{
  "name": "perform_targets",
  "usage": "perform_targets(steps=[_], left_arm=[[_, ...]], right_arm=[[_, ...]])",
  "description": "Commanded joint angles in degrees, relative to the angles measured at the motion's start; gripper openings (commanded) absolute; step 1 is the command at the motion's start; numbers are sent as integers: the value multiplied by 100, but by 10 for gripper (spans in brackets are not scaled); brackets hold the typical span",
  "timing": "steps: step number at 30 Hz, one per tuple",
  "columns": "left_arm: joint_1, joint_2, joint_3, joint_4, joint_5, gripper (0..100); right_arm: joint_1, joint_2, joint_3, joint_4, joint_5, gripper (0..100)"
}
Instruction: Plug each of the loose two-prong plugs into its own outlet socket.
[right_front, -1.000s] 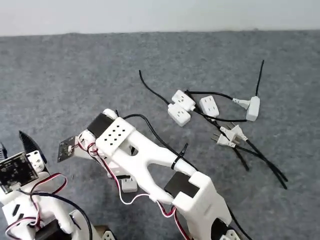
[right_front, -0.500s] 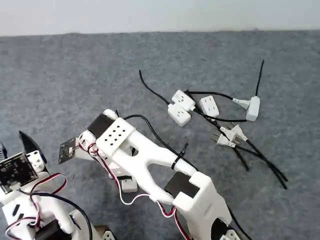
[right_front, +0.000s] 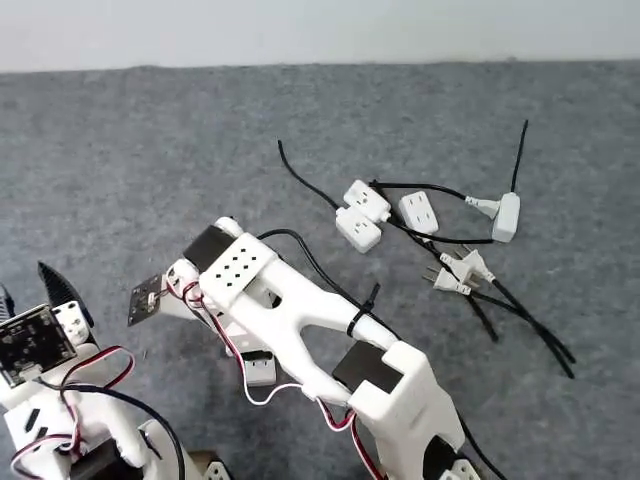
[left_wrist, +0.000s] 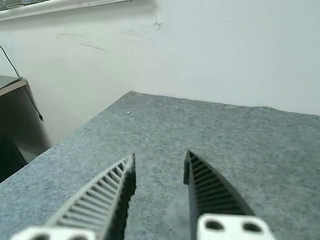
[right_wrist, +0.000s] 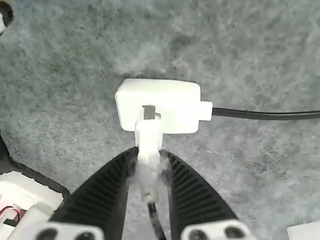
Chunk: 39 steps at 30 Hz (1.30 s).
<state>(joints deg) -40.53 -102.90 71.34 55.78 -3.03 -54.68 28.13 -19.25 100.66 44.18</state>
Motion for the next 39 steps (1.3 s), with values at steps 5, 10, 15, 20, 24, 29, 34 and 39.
perform_targets(steps=[5,10,15,20,24,29,34,39], left_arm=[[-18,18,-57,0,-35,170],[-18,18,-48,0,-35,170],[-18,18,-4,-9,-35,170],[-18,18,92,-79,-35,170],[-18,18,295,-255,-35,170],[589,18,338,-299,-26,170],[2031,18,251,-114,-70,170],[3525,18,-242,431,-220,170]], right_arm=[[40,-110,229,233,105,9],[40,-110,229,242,105,9],[66,-110,229,242,105,9],[40,-127,193,233,97,9],[110,-488,193,233,88,9],[303,-1631,193,233,97,9],[532,-2765,220,233,-79,9],[655,-3495,229,233,-149,9]])
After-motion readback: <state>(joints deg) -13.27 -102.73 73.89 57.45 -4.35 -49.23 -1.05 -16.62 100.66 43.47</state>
